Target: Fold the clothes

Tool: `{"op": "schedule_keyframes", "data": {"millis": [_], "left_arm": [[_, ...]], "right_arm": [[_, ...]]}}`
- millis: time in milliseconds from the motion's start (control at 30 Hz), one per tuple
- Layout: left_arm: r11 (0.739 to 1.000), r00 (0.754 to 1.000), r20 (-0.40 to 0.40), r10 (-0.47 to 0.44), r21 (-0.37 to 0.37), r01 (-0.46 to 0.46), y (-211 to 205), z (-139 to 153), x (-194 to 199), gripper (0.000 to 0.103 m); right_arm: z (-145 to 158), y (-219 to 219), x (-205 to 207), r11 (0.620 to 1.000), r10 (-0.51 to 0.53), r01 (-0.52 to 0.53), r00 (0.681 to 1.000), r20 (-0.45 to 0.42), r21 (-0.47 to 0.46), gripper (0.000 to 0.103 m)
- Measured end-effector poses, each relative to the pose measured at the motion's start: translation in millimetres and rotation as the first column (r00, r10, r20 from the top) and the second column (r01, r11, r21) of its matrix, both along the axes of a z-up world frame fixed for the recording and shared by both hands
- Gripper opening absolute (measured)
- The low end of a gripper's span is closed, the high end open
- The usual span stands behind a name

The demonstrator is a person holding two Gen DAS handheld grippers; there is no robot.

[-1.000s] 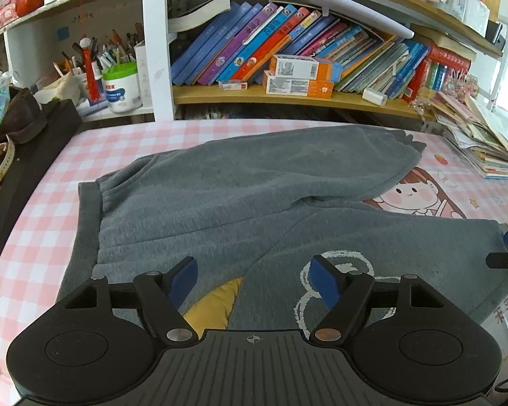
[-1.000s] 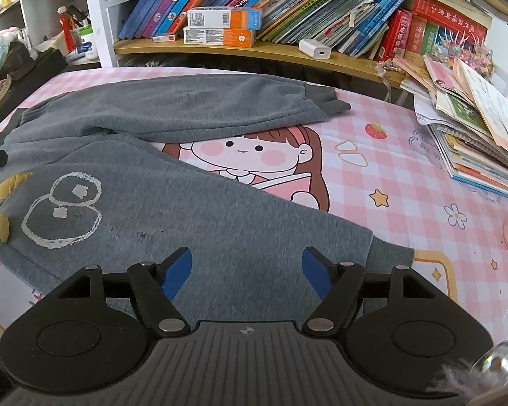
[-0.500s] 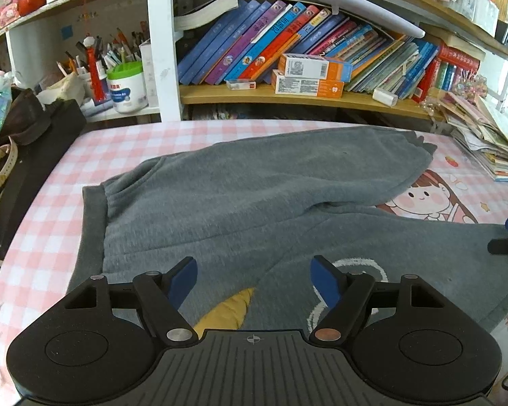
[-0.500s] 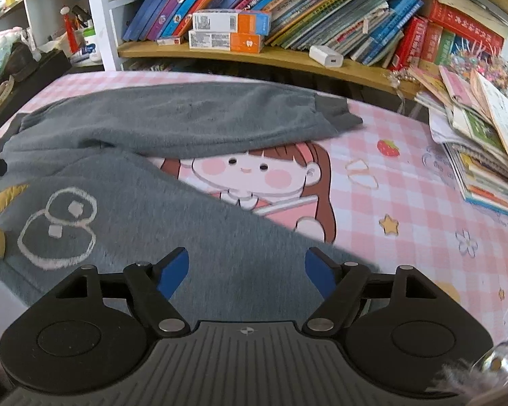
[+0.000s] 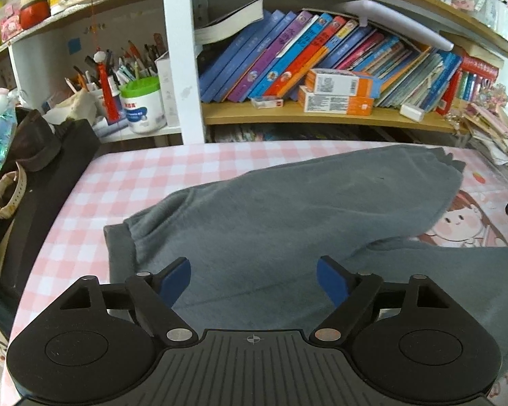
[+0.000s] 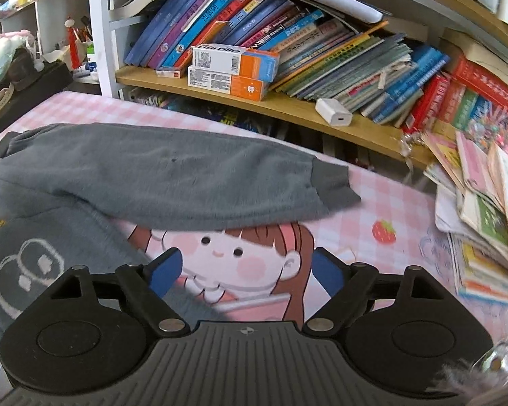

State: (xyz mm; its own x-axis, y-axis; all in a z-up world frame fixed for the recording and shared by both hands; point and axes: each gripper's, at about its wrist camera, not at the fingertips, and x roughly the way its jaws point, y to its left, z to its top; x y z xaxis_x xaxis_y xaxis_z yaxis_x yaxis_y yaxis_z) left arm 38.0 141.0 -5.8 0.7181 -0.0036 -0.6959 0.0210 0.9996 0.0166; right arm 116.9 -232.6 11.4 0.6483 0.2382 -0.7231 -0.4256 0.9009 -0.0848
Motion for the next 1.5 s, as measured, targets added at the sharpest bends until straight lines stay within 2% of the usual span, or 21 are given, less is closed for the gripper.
{"op": "schedule_keyframes", "data": {"millis": [133, 433, 700, 900, 1200, 1500], "left_arm": [[1.0, 1.0, -0.009, -0.007, 0.026, 0.007, 10.8, -4.1, 16.1, 0.085], [0.999, 0.999, -0.035, -0.009, 0.047, 0.011, 38.4, -18.0, 61.2, 0.085], [0.994, 0.995, -0.073, -0.061, 0.087, 0.067, 56.5, -34.2, 107.8, 0.085], [0.991, 0.991, -0.079, -0.111, 0.068, 0.116, 62.1, -41.7, 135.2, 0.085], [0.994, 0.987, -0.113, -0.112, 0.006, 0.114, 75.9, -58.1, 158.4, 0.085], [0.991, 0.981, -0.142, -0.133, -0.048, 0.127, 78.5, -70.1, 166.8, 0.085]], "right_arm": [[-6.4, 0.2, 29.3, 1.0, 0.018, -0.019, 1.0, -0.014, -0.017, 0.089], [-19.1, -0.7, 105.6, 0.997, 0.055, -0.057, 0.997, -0.045, -0.046, 0.09], [-29.7, 11.7, 163.4, 0.983, 0.142, -0.145, 0.989, -0.04, -0.109, 0.09], [-35.6, 19.9, 198.2, 0.975, 0.181, -0.187, 0.982, -0.053, -0.119, 0.09], [-51.5, 18.3, 231.5, 0.973, 0.18, -0.193, 0.978, -0.106, -0.129, 0.09], [-70.8, 10.0, 246.7, 0.981, 0.143, -0.168, 0.966, -0.214, -0.1, 0.091]]}}
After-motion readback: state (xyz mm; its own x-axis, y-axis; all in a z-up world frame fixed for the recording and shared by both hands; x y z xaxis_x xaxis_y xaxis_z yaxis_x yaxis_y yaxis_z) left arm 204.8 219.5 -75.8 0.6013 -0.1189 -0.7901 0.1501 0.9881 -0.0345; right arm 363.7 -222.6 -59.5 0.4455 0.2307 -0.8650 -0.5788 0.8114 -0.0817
